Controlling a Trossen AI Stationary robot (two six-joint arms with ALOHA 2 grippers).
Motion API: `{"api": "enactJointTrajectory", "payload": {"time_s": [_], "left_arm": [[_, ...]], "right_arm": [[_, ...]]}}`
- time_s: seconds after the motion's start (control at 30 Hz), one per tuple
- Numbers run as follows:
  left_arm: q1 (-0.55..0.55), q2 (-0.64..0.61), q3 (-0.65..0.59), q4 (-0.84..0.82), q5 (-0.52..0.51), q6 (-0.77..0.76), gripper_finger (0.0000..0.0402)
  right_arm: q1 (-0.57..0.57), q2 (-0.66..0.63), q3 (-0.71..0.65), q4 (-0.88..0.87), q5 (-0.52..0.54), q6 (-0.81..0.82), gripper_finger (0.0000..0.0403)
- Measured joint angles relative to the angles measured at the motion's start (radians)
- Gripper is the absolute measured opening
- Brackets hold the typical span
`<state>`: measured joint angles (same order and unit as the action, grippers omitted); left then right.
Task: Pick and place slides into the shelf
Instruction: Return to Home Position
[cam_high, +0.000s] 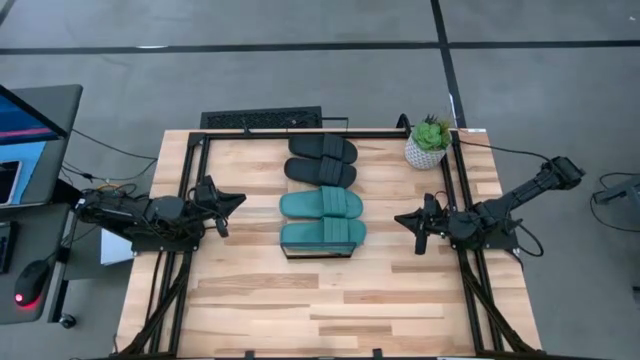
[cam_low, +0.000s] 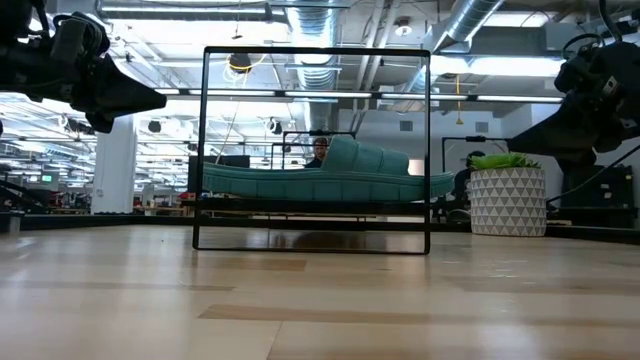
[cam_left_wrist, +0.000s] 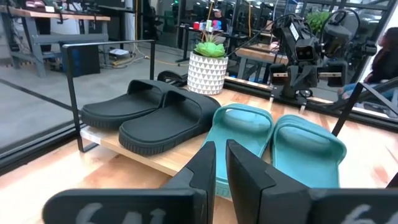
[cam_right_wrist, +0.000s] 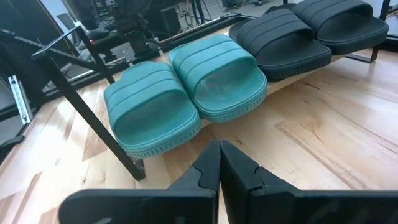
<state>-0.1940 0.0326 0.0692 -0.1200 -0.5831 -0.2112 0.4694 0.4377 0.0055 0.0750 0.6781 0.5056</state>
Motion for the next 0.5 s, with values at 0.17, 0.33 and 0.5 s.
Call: {"api": "enactJointTrajectory", "payload": {"time_s": [0.17, 0.33, 0.5], "left_arm": [[0.000, 0.000, 0.000, 0.000, 0.000, 0.002, 0.0027], [0.000, 0.000, 0.000, 0.000, 0.000, 0.005, 0.0027], [0.000, 0.000, -0.001, 0.000, 0.000, 0.006, 0.0027]], "right_arm": [[0.000, 0.000, 0.000, 0.000, 0.000, 0.000, 0.0000], [0.000, 0.000, 0.000, 0.000, 0.000, 0.000, 0.0000], [0.000, 0.000, 0.000, 0.000, 0.000, 0.000, 0.0000]]}}
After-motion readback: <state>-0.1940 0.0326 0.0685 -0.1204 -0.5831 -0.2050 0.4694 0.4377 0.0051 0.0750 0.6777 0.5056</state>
